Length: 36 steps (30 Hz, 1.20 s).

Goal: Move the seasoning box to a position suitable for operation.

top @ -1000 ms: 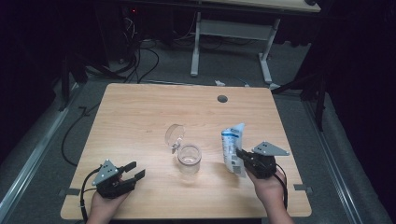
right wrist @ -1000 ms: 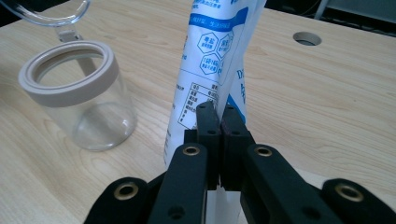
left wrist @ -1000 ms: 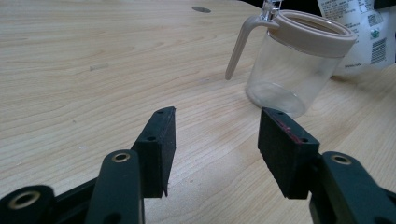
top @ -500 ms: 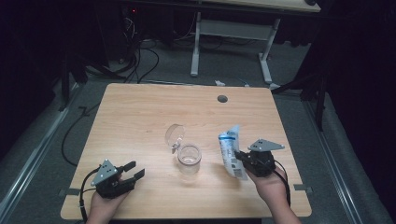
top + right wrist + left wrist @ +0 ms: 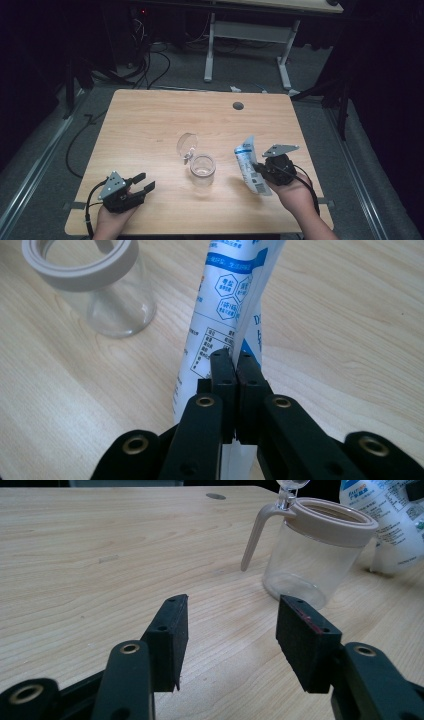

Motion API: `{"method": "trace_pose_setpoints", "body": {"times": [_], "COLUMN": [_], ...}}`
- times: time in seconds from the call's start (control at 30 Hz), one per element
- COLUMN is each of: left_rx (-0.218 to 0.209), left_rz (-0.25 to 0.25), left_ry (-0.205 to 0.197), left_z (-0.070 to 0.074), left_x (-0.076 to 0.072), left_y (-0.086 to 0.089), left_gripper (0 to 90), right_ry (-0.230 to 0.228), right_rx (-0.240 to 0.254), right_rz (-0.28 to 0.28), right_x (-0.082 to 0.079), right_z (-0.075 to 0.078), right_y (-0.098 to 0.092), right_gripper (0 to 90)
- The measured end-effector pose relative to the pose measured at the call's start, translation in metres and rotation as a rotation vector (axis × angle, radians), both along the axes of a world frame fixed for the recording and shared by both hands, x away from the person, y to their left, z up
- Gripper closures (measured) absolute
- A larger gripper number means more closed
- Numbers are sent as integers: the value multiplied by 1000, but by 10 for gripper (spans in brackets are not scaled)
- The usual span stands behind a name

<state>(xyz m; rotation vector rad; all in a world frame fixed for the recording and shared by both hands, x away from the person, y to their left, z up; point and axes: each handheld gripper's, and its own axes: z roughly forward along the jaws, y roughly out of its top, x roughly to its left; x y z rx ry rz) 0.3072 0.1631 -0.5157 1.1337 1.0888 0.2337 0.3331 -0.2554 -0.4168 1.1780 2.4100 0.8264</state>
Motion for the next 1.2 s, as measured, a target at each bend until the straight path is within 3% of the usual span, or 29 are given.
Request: {"method": "trace_pose_setpoints", "body": {"times": [0.83, 1.2], "left_rx": [18, 25], "left_rz": [-27, -39], "left_ry": [-1, -1], "left_z": [-2, -4], "left_x": [-1, -2], "left_y": [-4, -7], "left_gripper": [470, 470], "right_ry": [204, 249], "right_rx": [-160, -189], "right_rz": [39, 46], "right_x": [9, 10], "right_z": [14, 19], "right_y": [13, 14], "right_gripper": [900, 900]}}
